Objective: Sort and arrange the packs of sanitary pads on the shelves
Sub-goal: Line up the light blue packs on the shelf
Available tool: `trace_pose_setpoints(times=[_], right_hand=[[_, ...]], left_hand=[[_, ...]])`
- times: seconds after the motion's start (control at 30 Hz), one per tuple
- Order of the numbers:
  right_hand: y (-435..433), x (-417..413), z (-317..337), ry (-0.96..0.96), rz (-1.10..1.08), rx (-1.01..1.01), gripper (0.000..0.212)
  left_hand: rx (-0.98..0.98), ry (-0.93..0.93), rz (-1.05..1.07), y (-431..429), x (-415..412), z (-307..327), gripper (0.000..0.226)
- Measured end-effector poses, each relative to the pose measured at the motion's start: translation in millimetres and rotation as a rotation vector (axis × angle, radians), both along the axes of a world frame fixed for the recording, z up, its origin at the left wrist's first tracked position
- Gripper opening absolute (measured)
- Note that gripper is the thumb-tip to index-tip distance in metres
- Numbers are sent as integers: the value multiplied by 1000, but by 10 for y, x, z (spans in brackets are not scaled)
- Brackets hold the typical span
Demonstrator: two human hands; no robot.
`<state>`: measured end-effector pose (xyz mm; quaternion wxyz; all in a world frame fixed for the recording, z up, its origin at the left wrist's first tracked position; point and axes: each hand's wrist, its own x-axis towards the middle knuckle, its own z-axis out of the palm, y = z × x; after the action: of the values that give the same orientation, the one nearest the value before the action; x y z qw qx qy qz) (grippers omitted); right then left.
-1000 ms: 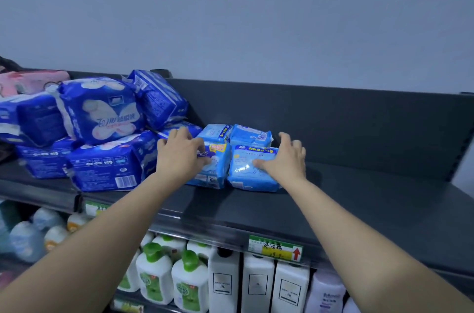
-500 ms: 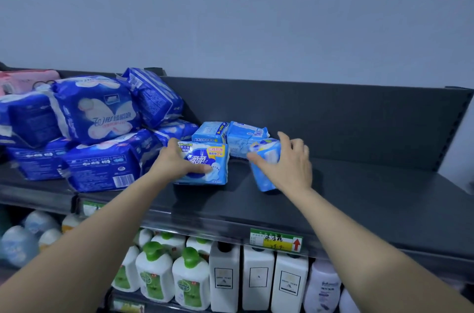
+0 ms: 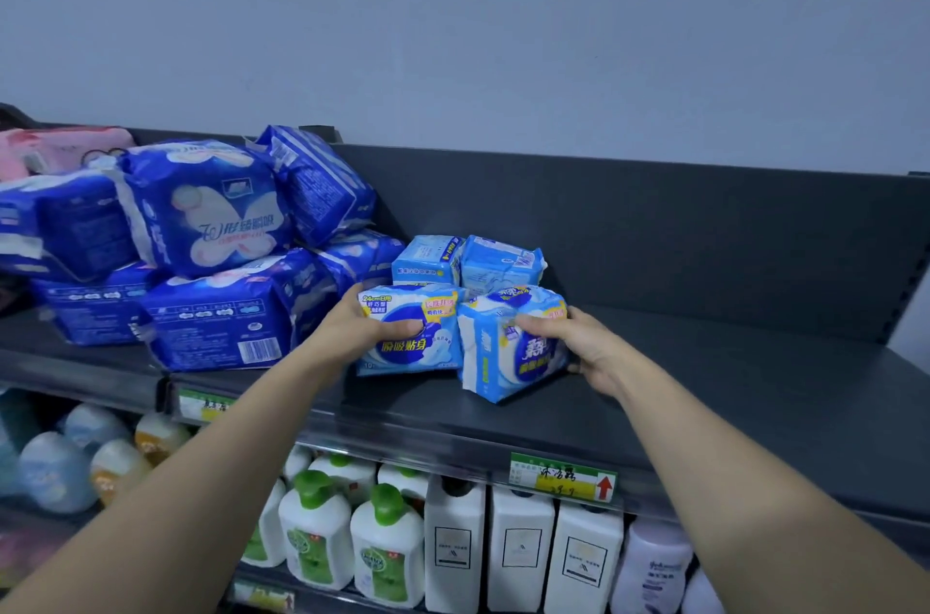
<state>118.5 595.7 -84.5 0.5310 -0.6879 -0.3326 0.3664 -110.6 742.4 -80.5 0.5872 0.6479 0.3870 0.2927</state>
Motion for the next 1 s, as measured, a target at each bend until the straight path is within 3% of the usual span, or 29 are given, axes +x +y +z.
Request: trace_pose_setpoints(times=[0.07, 0.13, 0.2, 0.27, 0.33, 0.53, 0.8, 1.0], right_hand=[[-21, -22, 7, -2, 31, 13, 61], [-33, -68, 14, 19, -7, 52, 43], [-85, -123, 8, 43, 24, 80, 30], [-163, -161, -31, -5, 62, 89, 40], [-248, -195, -67, -77, -40, 110, 56], [-454, -363, -167, -198, -434, 268, 36], [-978, -453, -268, -311, -900, 426, 37], [-1613, -501, -178, -431, -1095, 373, 38]], left_hand=[[-37, -54, 43, -11, 39, -38, 99], [-47, -122, 137, -68, 92, -59, 77], [-68, -171, 226, -116, 156, -92, 68], [-73, -201, 290, -124, 203, -141, 74], [-76, -228, 304, -124, 239, -165, 72], [-72, -349, 311, -317, 369, -210, 44], [-50, -423, 106, -689, 593, -103, 44], [-76, -391, -115, -1134, 858, -94, 41]])
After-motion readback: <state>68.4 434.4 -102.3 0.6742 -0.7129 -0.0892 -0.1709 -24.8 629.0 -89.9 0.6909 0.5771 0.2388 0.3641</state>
